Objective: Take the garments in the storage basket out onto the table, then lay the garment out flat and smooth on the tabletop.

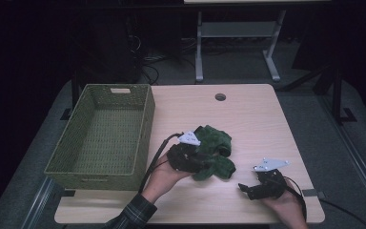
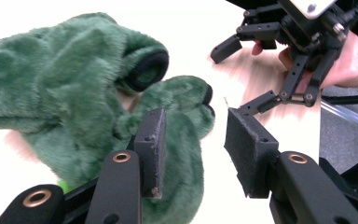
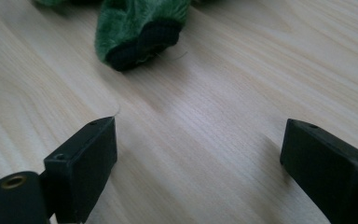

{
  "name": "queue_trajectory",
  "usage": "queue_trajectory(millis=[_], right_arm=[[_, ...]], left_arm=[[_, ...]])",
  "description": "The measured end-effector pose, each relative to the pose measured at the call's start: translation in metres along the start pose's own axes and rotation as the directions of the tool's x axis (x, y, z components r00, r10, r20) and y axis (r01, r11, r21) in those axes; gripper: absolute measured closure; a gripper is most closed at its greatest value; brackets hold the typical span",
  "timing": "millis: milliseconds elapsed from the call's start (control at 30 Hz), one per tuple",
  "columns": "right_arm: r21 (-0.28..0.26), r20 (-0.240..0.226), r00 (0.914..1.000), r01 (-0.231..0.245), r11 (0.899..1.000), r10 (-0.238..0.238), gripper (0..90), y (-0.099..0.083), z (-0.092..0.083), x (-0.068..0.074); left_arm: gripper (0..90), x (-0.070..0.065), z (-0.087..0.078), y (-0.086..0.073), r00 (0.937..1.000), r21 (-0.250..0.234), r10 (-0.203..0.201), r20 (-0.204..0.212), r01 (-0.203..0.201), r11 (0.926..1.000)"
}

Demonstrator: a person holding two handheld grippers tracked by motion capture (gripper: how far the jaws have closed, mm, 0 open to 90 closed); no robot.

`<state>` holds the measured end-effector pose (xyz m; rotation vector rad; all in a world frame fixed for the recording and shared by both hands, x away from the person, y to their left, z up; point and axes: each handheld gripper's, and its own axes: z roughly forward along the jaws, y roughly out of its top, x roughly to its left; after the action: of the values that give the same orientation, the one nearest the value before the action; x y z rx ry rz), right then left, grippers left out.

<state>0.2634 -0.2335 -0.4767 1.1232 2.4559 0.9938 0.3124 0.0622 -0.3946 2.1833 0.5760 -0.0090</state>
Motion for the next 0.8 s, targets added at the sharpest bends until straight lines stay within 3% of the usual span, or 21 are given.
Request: queue_trajectory(millis=[233, 333, 467, 700, 800], right_arm=[[-0.059, -0.064, 0.9977, -0.027, 0.998, 0.023, 13.6, 0.007, -0.003, 0.003], [-0.072, -0.087, 0.9958, -0.036, 0.997, 0.029, 14.0, 0.011, -0.001, 0.003], [-0.084, -0.115, 0.9927, -0.048, 0.995, 0.038, 16.1, 0.017, 0.005, 0.002], [-0.08, -0.151, 0.9885, -0.017, 0.997, 0.004, 27.1, 0.028, 0.022, 0.008], [-0.082, -0.154, 0.988, -0.007, 0.997, -0.006, 37.1, 0.033, 0.028, 0.012]], left_arm=[[48.2, -0.014, 0.015, -0.005, 0.999, 0.01, 0.031, -0.034, -0.03, 0.9995], [43.7, -0.014, 0.021, -0.007, 0.9983, 0.022, 0.037, -0.045, -0.036, 0.9991], [40.3, -0.012, 0.037, -0.014, 0.9948, 0.051, 0.047, -0.09, -0.042, 0.9978], [40.2, -0.002, 0.05, -0.024, 0.9905, 0.091, 0.046, -0.129, -0.034, 0.9952], [46.1, -0.001, 0.052, -0.026, 0.9867, 0.1, 0.058, -0.152, -0.043, 0.994]])
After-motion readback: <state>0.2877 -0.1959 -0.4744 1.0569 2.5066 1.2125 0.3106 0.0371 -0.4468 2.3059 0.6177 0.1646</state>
